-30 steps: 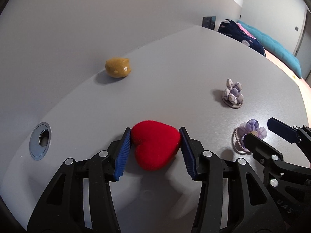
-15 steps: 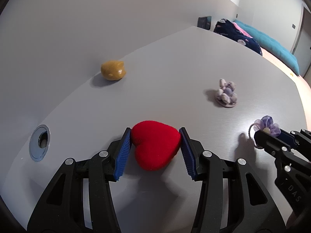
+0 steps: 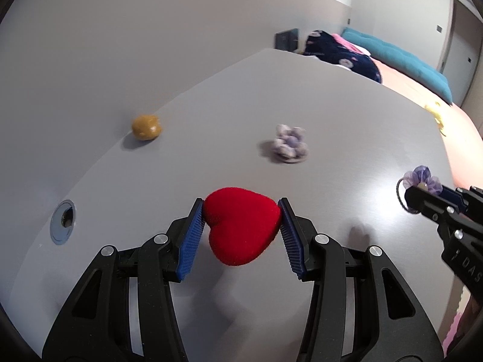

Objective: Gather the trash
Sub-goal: 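Grasp the purple flower hair tie with the right tool while the left tool holds the heart, then carry the red heart and purple flower tie over to the black trash bag, then open the left tool dropping the heart while the right tool drops the flower tie into the bag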

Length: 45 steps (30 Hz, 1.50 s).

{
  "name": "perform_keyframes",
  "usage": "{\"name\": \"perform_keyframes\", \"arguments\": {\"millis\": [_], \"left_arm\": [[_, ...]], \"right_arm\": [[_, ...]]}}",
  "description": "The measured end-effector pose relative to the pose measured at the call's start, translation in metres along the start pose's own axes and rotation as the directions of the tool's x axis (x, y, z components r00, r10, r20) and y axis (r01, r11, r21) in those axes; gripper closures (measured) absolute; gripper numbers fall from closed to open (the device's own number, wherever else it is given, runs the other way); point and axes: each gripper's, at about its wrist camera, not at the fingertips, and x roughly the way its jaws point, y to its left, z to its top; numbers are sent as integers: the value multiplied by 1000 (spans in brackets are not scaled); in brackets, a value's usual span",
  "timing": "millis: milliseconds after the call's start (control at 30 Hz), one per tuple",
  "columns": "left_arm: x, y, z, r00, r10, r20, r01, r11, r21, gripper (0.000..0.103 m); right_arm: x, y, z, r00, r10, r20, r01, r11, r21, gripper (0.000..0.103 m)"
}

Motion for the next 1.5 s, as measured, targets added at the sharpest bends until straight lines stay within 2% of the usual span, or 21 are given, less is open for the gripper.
{"name": "perform_keyframes", "arguments": {"millis": [367,767,1033,1367,1500], "left_arm": [[-28,-78,-8,998,-65,12,63,992,109,55],[-51,-174,-13,987,-158,19,148,955,259,54],[-62,-237,-25,972,-233,-11,221,908,355,54],[-66,-311,-50,940,-329,-92,333,820,466,54],[-62,-329,-59,933,-340,-118,352,793,497,54]], "right_arm": [[-57,-63,-28,997,-57,47,53,995,80,84],[-109,-135,-62,985,-154,74,138,973,186,84],[-140,-185,-92,970,-230,72,204,942,268,84],[-168,-239,-130,952,-305,26,276,893,356,84],[-169,-259,-140,946,-325,5,296,869,396,84]]}}
